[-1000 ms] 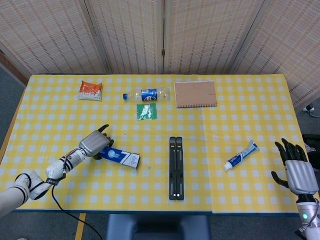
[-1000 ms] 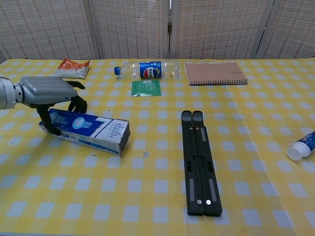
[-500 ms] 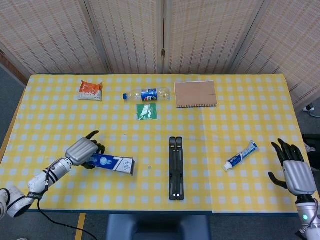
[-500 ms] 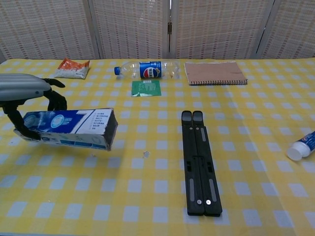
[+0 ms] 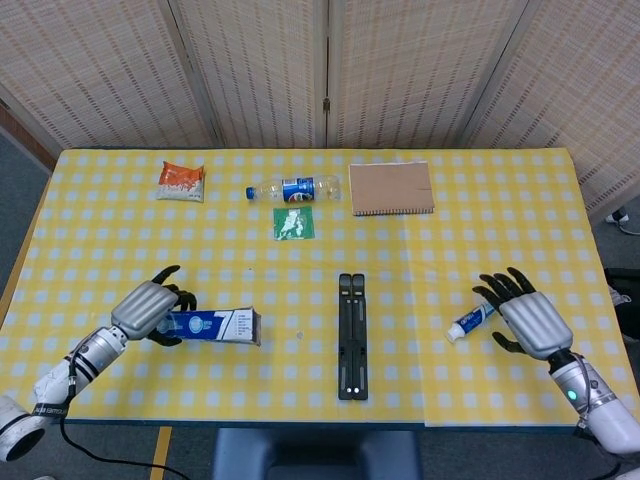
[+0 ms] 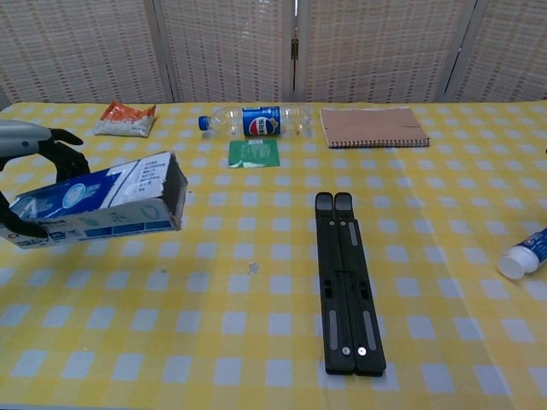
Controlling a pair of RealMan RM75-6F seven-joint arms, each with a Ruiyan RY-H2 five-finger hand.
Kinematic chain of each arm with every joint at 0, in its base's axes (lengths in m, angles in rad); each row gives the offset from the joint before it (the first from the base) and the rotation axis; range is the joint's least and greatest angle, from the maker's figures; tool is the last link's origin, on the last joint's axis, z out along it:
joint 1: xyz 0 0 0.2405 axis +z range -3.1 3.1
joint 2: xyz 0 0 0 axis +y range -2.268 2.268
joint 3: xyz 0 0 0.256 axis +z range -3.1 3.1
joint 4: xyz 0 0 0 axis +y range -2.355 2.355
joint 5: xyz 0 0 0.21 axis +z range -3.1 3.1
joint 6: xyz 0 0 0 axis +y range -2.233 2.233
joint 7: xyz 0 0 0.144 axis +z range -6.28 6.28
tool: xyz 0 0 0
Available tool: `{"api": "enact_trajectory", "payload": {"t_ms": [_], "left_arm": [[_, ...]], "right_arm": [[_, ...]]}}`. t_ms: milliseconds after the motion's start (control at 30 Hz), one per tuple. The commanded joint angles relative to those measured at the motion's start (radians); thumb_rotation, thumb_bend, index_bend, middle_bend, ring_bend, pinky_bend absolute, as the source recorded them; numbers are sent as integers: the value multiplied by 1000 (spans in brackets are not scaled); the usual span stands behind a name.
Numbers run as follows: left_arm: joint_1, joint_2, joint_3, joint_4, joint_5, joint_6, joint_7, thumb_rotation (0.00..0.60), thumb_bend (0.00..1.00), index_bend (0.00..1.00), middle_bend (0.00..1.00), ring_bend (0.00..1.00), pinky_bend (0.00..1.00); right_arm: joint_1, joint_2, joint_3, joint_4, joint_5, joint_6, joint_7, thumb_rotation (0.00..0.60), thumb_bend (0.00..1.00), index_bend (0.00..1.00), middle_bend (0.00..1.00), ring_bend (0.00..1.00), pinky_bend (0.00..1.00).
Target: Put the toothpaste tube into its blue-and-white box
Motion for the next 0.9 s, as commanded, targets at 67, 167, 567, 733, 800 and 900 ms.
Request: {"api": "enact_trajectory", "payload": {"t_ms": [67,167,567,733,800,900], "left_arm": [[8,1,0,1,5,4,5,600,196,455,595,432,0],[9,3,-5,2,3,-5,20,600,196,452,592,430,0],[5,-14,-26,37,0,-25,1,600,196,449,591,430,0],[6,-20,-34,51,-3,-28,-7,600,196,449,590,430,0],[6,-20,-34,55,2,-26,-10,600,196,450,591,430,0],[9,-17,-34,60,8,-21,-14,600,196,450,591,431,0]], "right_arm": [[77,-21,-11,22,16,-136,-92,600,337,272,196,163,18],[98,-38,-21,41,57,-195,-156,600,337,279,202,168,18],[143,-143,-38,159,102,-253,-223,600,337,288,210,176,18],[162,-192,-43,222,77,-243,-241,600,338,308,229,195,18],[168,-213,-46,251,65,-233,-253,600,338,312,234,199,18],[171,-235,-51,276,53,-218,-251,600,338,328,247,212,18]]}}
